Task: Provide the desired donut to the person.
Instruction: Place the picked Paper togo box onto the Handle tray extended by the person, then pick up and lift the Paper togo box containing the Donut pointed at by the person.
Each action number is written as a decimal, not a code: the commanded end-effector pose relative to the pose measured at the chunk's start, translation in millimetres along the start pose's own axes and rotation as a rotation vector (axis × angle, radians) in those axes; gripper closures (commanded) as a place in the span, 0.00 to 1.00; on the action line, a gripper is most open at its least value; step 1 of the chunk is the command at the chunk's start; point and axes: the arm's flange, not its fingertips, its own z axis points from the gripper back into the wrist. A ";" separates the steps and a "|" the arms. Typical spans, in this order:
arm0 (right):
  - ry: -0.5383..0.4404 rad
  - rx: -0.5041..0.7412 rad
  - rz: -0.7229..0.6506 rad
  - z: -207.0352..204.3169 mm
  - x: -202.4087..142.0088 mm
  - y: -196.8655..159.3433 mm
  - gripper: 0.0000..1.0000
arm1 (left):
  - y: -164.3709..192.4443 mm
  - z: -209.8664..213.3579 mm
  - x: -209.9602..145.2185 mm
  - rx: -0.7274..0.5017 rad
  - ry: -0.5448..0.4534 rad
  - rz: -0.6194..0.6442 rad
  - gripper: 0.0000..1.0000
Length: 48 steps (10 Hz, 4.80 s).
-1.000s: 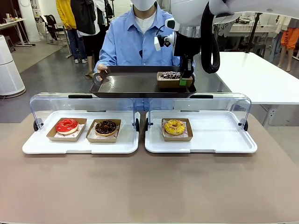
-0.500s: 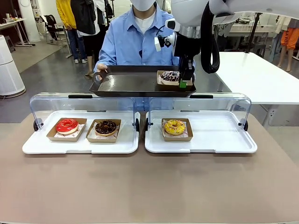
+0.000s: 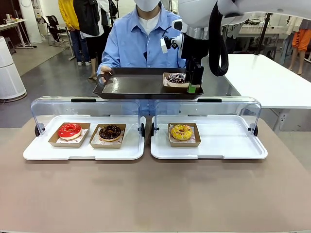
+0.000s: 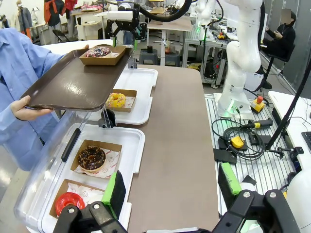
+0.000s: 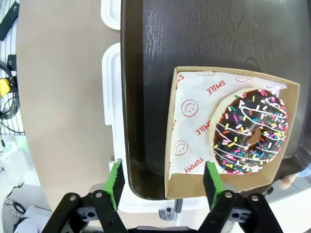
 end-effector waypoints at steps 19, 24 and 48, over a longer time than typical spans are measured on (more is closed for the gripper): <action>-0.014 0.006 -0.051 50.7 -173.9 103.1 0.00 | -0.8 1.4 0.7 -0.002 -0.006 -0.007 0.00; -0.014 0.006 -0.051 50.7 -173.9 103.1 0.00 | -0.8 1.4 0.7 -0.002 -0.006 -0.007 0.00; -1.085 0.170 -0.203 4.2 -467.4 84.5 0.00 | -0.8 1.4 0.7 -0.002 -0.006 -0.007 0.00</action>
